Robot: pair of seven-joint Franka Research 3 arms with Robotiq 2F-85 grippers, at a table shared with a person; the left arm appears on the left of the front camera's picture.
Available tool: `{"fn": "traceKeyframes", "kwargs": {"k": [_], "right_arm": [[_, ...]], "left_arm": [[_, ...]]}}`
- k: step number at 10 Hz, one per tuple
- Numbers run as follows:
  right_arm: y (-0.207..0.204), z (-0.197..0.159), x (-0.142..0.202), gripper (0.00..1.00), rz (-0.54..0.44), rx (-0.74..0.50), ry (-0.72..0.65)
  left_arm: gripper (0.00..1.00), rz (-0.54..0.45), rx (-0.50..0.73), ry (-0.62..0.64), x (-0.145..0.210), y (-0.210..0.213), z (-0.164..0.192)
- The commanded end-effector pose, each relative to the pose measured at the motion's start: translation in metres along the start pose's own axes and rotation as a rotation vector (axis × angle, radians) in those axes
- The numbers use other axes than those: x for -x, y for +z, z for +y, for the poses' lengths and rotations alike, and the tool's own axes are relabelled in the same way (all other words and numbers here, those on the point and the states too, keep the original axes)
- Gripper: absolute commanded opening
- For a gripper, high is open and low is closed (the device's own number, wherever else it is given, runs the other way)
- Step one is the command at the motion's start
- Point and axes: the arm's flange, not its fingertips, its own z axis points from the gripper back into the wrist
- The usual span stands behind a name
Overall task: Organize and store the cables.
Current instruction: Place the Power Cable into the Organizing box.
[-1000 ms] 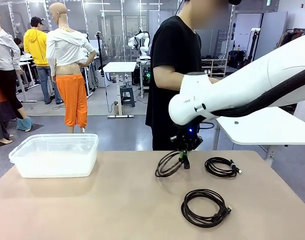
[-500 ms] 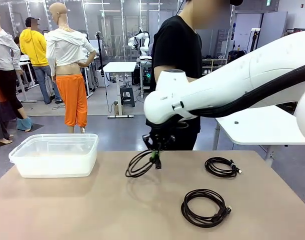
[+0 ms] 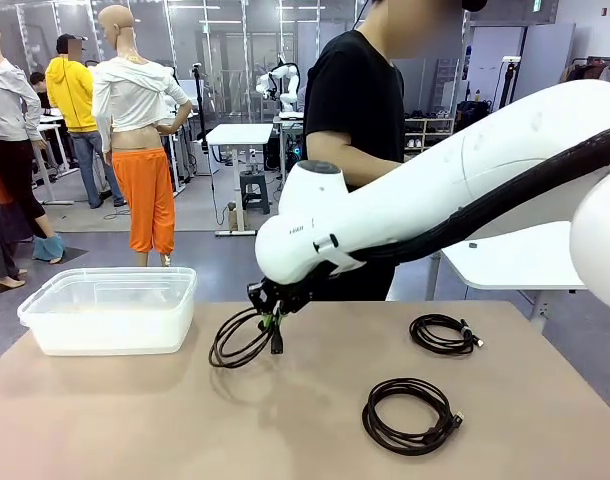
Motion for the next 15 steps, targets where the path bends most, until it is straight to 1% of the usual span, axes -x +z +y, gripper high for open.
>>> {"fn": "traceKeyframes", "kwargs": {"k": [1, 2, 3, 5, 6, 7, 8, 9, 11, 12, 13, 14, 15], "right_arm": [[-0.015, -0.006, 0.017, 0.00, -0.007, -0.016, -0.022], [-0.021, -0.011, 0.027, 0.00, -0.008, -0.024, 0.033], [-0.027, -0.016, 0.034, 0.00, 0.018, -0.043, 0.061], [-0.037, -0.024, 0.045, 0.00, 0.057, -0.063, 0.057], [-0.036, -0.024, 0.049, 0.00, 0.045, -0.059, 0.063], [-0.035, -0.023, 0.052, 0.52, 0.034, -0.052, 0.076], [-0.035, -0.025, 0.054, 0.72, 0.034, -0.049, 0.074], [-0.035, -0.026, 0.055, 1.00, 0.035, -0.050, 0.072], [-0.029, -0.031, 0.055, 1.00, 0.020, -0.052, 0.065], [-0.024, -0.034, 0.055, 0.97, 0.015, -0.058, 0.069], [-0.018, -0.038, 0.054, 1.00, 0.005, -0.069, 0.078], [-0.005, -0.047, 0.053, 1.00, -0.008, -0.074, 0.102], [0.019, -0.070, 0.048, 1.00, -0.028, -0.061, 0.134]], "left_arm": [[1.00, -0.017, 0.016, -0.014, 0.000, 0.001, 0.004], [1.00, -0.017, 0.016, -0.014, 0.000, 0.001, 0.004], [1.00, -0.017, 0.016, -0.014, 0.000, 0.001, 0.004], [1.00, -0.017, 0.016, -0.014, 0.000, 0.001, 0.004], [1.00, -0.017, 0.016, -0.014, 0.000, 0.001, 0.004], [1.00, -0.017, 0.016, -0.014, 0.000, 0.001, 0.004], [1.00, -0.017, 0.016, -0.014, 0.000, 0.001, 0.004], [1.00, -0.017, 0.016, -0.014, 0.000, 0.001, 0.004], [1.00, -0.017, 0.016, -0.014, 0.000, 0.001, 0.004], [1.00, -0.017, 0.016, -0.014, 0.000, 0.001, 0.004], [1.00, -0.017, 0.016, -0.014, 0.000, 0.001, 0.004], [1.00, -0.017, 0.016, -0.014, 0.000, 0.001, 0.004], [1.00, -0.017, 0.016, -0.014, 0.000, 0.001, 0.004]]}}
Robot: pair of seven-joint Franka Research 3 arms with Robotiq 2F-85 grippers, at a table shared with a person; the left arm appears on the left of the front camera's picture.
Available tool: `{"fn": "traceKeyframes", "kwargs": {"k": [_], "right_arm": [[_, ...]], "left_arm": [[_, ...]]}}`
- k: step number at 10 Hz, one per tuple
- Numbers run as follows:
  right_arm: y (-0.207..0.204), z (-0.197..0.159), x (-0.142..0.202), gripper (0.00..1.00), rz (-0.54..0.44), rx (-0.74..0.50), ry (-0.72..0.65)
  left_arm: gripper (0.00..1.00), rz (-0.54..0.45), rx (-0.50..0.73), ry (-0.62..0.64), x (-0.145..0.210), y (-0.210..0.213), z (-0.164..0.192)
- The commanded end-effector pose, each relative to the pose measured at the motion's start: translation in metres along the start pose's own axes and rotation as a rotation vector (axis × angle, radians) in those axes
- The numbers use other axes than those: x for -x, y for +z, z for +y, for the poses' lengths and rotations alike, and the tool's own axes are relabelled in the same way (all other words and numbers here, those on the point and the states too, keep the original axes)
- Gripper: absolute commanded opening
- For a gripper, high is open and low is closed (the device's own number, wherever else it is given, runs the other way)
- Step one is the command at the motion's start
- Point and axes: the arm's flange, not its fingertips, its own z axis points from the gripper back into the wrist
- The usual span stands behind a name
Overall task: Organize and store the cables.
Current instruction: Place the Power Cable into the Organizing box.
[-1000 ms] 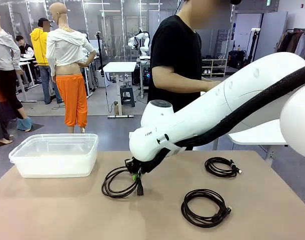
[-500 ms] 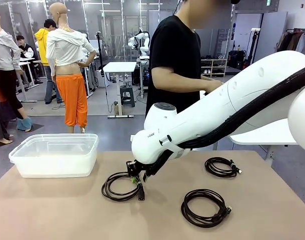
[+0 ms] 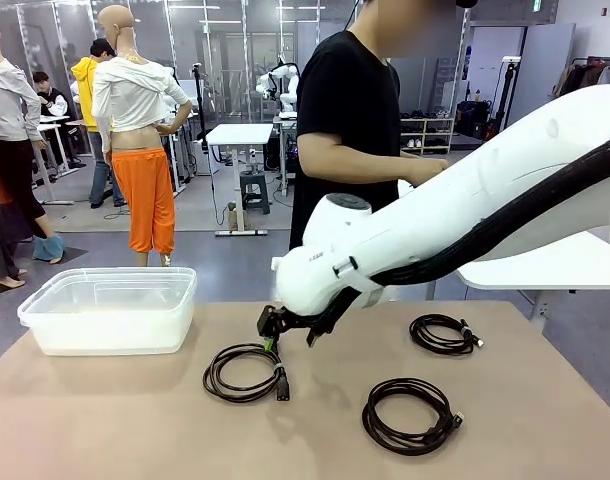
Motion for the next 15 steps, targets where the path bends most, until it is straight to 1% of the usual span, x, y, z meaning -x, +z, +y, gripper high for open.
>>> {"fn": "traceKeyframes", "kwargs": {"k": [1, 2, 3, 4, 5, 6, 7, 8, 9, 10, 11, 12, 13, 14, 15], "right_arm": [[0.053, -0.048, 0.012, 1.00, -0.054, -0.039, 0.069], [0.081, -0.074, 0.018, 1.00, -0.081, -0.056, 0.171], [0.101, -0.103, 0.028, 1.00, -0.082, -0.053, 0.237], [0.122, -0.133, 0.043, 1.00, -0.112, -0.040, 0.319], [0.140, -0.160, 0.056, 1.00, -0.139, -0.056, 0.353], [0.158, -0.182, 0.072, 1.00, -0.155, -0.097, 0.425], [0.177, -0.209, 0.091, 1.00, -0.207, -0.126, 0.445], [0.194, -0.240, 0.118, 1.00, -0.231, -0.180, 0.499], [0.206, -0.268, 0.145, 1.00, -0.293, -0.175, 0.498], [0.216, -0.292, 0.175, 1.00, -0.324, -0.191, 0.490], [0.223, -0.317, 0.203, 1.00, -0.367, -0.204, 0.444], [0.229, -0.343, 0.236, 1.00, -0.450, -0.241, 0.433], [0.230, -0.365, 0.258, 1.00, -0.458, -0.242, 0.393], [0.231, -0.373, 0.277, 1.00, -0.483, -0.241, 0.405], [0.231, -0.371, 0.289, 1.00, -0.513, -0.212, 0.460]], "left_arm": [[1.00, -0.017, 0.016, -0.014, 0.000, 0.000, 0.004], [1.00, -0.017, 0.016, -0.014, 0.000, 0.000, 0.004], [1.00, -0.017, 0.016, -0.014, 0.000, 0.000, 0.004], [1.00, -0.017, 0.016, -0.014, 0.000, 0.000, 0.004], [1.00, -0.017, 0.016, -0.014, 0.000, 0.000, 0.004], [1.00, -0.017, 0.016, -0.014, 0.000, 0.000, 0.004], [1.00, -0.017, 0.016, -0.014, 0.000, 0.000, 0.004], [1.00, -0.017, 0.016, -0.014, 0.000, 0.000, 0.004], [1.00, -0.017, 0.016, -0.014, 0.000, 0.000, 0.004], [1.00, -0.017, 0.016, -0.014, 0.000, 0.000, 0.004], [1.00, -0.017, 0.016, -0.014, 0.000, 0.000, 0.004], [1.00, -0.017, 0.016, -0.014, 0.000, 0.000, 0.004], [1.00, -0.017, 0.016, -0.014, 0.000, 0.000, 0.004], [1.00, -0.017, 0.016, -0.014, 0.000, 0.000, 0.004], [1.00, -0.017, 0.016, -0.014, 0.000, 0.000, 0.004]]}}
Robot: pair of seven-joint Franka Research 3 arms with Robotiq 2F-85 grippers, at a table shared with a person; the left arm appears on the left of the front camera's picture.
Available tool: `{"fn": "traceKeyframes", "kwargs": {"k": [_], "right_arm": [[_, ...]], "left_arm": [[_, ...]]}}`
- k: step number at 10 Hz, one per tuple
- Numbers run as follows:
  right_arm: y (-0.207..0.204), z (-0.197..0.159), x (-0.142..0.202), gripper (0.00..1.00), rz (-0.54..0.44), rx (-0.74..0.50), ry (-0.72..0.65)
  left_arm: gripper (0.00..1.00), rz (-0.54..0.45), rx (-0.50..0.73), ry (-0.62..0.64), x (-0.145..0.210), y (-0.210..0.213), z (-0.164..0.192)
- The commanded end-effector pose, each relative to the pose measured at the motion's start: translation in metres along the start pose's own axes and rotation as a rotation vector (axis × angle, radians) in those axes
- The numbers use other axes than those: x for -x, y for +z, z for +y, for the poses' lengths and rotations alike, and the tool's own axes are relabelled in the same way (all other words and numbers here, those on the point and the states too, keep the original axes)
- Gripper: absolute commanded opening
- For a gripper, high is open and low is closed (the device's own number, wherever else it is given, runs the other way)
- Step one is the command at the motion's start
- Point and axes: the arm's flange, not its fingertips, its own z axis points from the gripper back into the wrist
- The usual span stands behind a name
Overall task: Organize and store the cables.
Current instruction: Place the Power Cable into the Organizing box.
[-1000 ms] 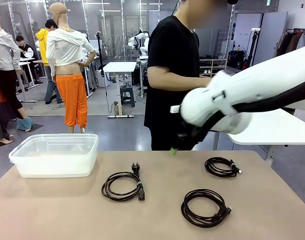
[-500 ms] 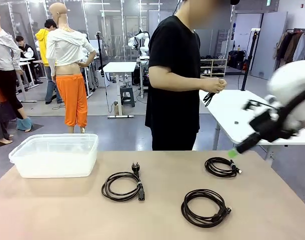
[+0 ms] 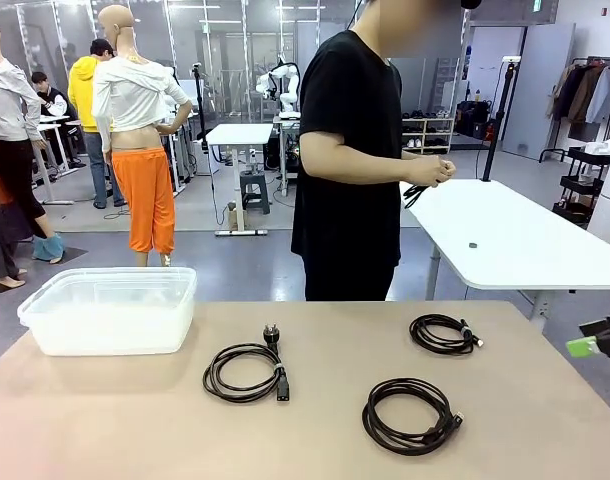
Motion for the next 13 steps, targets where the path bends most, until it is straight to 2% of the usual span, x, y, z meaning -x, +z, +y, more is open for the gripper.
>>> {"fn": "traceKeyframes", "kwargs": {"k": [1, 2, 3, 5, 6, 9, 11, 12, 13], "right_arm": [[-0.007, 0.024, 0.013, 1.00, -0.048, 0.030, 0.112], [-0.008, 0.030, 0.014, 1.00, -0.057, 0.036, 0.115], [0.007, -0.002, 0.003, 1.00, -0.012, 0.014, 0.039], [0.007, -0.002, 0.003, 1.00, -0.012, 0.014, 0.039], [0.007, -0.002, 0.003, 1.00, -0.012, 0.014, 0.039], [0.007, -0.002, 0.003, 1.00, -0.012, 0.014, 0.039], [0.007, -0.002, 0.003, 1.00, -0.012, 0.014, 0.039], [0.007, -0.002, 0.003, 1.00, -0.012, 0.014, 0.039], [0.007, -0.002, 0.003, 1.00, -0.012, 0.014, 0.039]], "left_arm": [[1.00, -0.012, 0.015, -0.016, 0.001, 0.001, 0.004], [1.00, -0.012, 0.015, -0.016, 0.001, 0.001, 0.004], [1.00, -0.012, 0.015, -0.016, 0.001, 0.001, 0.004], [1.00, 0.000, 0.000, -0.001, 0.000, 0.000, 0.000], [1.00, 0.030, 0.017, -0.100, -0.015, 0.008, -0.025], [1.00, 0.091, 0.064, -0.202, -0.063, 0.009, -0.108], [1.00, 0.151, 0.113, -0.242, -0.108, -0.018, -0.181], [1.00, 0.208, 0.107, -0.261, -0.125, -0.044, -0.221], [1.00, 0.222, 0.117, -0.273, -0.138, -0.067, -0.261]]}}
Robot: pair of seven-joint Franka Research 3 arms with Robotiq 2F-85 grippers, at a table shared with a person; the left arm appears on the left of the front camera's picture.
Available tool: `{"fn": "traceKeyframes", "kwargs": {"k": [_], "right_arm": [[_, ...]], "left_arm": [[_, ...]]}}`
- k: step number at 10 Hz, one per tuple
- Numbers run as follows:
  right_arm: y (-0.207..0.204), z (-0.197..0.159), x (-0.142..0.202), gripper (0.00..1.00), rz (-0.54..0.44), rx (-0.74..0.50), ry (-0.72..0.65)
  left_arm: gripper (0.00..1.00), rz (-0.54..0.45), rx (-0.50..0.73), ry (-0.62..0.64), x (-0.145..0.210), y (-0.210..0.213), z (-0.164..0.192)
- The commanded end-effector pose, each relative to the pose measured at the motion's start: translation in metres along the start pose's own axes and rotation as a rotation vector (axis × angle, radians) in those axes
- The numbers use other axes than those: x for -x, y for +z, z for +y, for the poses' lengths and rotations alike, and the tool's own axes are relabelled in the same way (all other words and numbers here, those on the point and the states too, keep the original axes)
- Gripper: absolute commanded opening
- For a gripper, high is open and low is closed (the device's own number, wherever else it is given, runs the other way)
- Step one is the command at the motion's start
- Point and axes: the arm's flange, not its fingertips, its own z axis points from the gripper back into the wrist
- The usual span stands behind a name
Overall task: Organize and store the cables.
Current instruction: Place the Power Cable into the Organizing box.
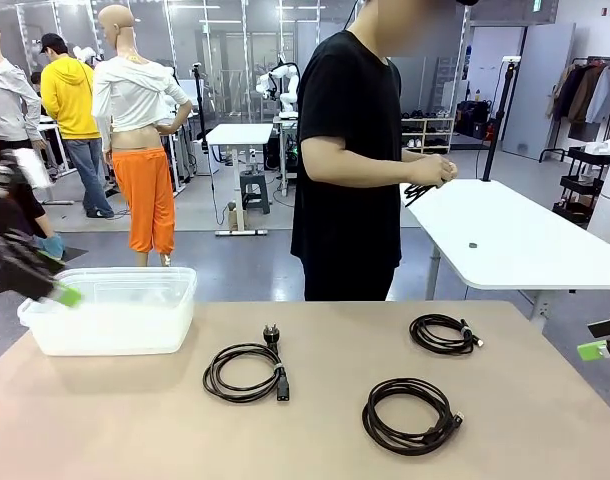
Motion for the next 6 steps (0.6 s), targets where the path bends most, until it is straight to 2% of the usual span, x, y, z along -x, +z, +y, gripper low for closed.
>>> {"fn": "traceKeyframes", "kwargs": {"k": [1, 2, 4, 6], "right_arm": [[0.001, 0.000, -0.002, 1.00, -0.007, -0.005, -0.023], [0.001, 0.000, -0.002, 1.00, -0.007, -0.005, -0.023], [0.001, 0.000, -0.002, 1.00, -0.007, -0.005, -0.023], [0.001, 0.000, -0.002, 1.00, -0.007, -0.005, -0.023]], "left_arm": [[1.00, 0.068, 0.031, -0.029, -0.026, -0.052, -0.051], [1.00, 0.140, 0.034, -0.052, -0.040, -0.077, -0.078], [1.00, 0.173, 0.000, -0.048, -0.059, -0.112, -0.112], [1.00, 0.190, -0.004, -0.064, -0.062, -0.130, -0.125]]}}
